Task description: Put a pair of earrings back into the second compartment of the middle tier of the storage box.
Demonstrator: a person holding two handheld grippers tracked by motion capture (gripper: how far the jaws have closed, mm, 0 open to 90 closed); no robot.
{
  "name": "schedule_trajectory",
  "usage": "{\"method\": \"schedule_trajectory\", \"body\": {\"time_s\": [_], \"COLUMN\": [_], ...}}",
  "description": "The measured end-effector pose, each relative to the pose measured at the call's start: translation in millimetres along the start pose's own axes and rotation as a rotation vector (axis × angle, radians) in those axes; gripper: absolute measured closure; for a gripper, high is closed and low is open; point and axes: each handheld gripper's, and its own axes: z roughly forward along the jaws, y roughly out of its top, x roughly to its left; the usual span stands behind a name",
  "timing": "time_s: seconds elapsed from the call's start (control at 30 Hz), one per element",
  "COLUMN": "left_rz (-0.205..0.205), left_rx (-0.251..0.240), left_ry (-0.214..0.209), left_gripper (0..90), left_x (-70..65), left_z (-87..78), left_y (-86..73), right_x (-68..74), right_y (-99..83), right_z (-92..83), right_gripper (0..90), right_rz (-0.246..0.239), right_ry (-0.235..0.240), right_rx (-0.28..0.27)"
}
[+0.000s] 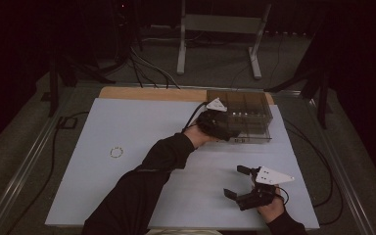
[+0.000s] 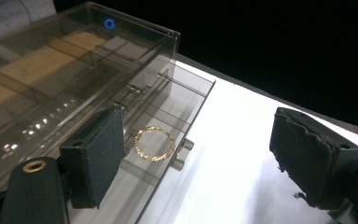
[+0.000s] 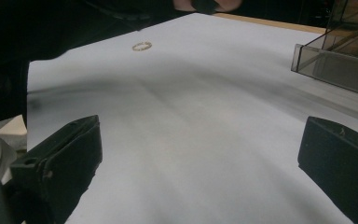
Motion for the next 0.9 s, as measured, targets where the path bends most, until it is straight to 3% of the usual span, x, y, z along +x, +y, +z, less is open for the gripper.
{"method": "schedule_trajectory", "body": {"time_s": [0.23, 0.33, 0.47, 0.73, 0.9], "left_rz": [-0.020, -0.019, -0.042, -0.070, -0.067], "left_rx": [-0.003, 0.002, -0.007, -0.050, -0.036], "left_ry": [-0.013, 0.001, 0.003, 0.037, 0.059], "left_gripper": [11.4, 10.6, 3.1, 1.3, 0.9], "left_x": [1.4, 1.6, 4.4, 11.7, 15.3], "left_z": [-20.6, -26.9, -36.3, -65.7, -80.1], "left_y": [-4.8, -9.7, -16.6, -30.5, -42.6], "right_x": [-0.3, -0.3, -0.7, -0.6, -0.7], "right_y": [0.0, 0.3, 0.2, 0.4, 0.3], "right_z": [0.3, 0.2, 0.1, 0.3, 0.7], "right_gripper": [0.0, 0.0, 0.0, 0.0, 0.0], "right_rz": [-0.001, 0.002, 0.000, 0.002, 0.003], "right_ry": [-0.003, -0.003, -0.006, -0.005, -0.009], "right_rx": [0.002, -0.001, -0.001, -0.002, 0.000]}}
